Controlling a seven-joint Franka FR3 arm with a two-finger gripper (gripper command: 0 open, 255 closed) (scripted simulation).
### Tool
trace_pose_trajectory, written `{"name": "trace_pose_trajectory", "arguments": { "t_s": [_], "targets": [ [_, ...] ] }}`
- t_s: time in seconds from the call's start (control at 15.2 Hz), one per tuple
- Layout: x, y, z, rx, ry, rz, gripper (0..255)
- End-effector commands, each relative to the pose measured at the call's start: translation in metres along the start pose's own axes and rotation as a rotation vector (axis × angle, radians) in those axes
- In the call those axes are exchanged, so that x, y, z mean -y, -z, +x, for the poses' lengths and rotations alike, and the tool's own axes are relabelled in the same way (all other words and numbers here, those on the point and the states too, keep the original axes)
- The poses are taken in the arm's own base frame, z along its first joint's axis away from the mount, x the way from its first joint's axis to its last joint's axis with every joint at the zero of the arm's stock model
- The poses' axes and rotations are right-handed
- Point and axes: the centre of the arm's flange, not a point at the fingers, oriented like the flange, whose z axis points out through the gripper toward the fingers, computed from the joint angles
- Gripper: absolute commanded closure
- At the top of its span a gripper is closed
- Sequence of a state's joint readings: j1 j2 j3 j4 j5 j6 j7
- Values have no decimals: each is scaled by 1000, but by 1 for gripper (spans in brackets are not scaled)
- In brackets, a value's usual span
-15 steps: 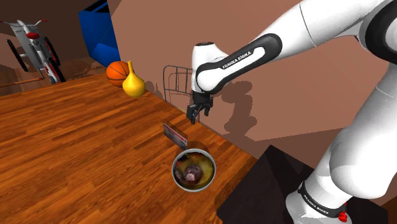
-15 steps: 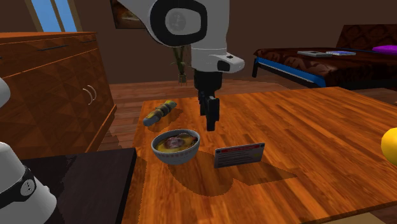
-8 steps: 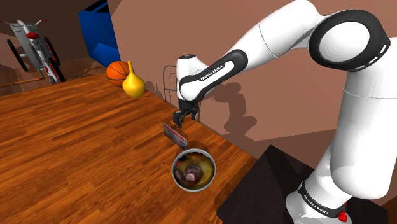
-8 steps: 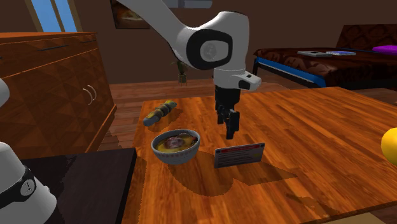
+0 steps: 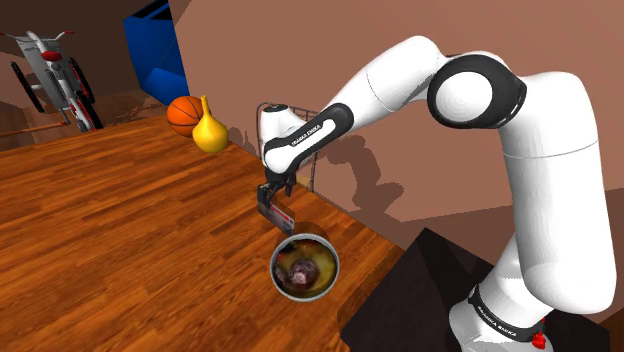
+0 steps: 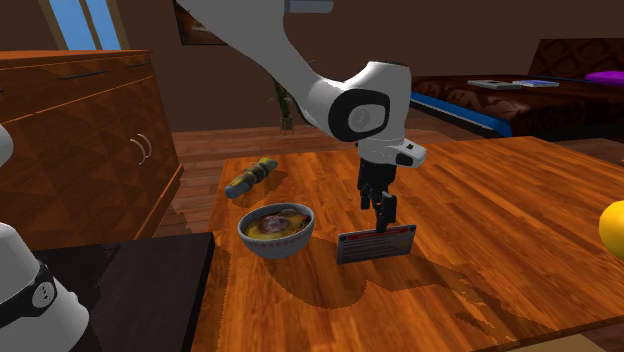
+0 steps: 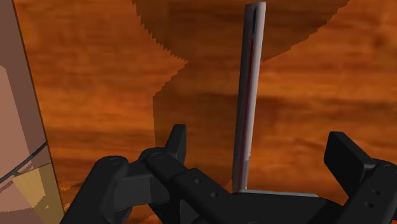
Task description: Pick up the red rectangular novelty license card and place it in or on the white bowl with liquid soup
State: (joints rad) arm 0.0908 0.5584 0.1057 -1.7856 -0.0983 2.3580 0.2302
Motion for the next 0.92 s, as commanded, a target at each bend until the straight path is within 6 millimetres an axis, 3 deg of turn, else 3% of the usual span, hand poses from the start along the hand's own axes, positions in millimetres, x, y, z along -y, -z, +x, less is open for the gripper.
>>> {"name": "trace_pose_trajectory", "arguments": {
  "t_s": [0.0,0.26,0.79,0.86],
  "targets": [
    [1,-9,0,-1,0,0,0],
    [1,-34,0,-1,0,0,0],
    [1,-34,0,-1,0,0,0],
    [1,-34,0,-1,0,0,255]
  ]
}}
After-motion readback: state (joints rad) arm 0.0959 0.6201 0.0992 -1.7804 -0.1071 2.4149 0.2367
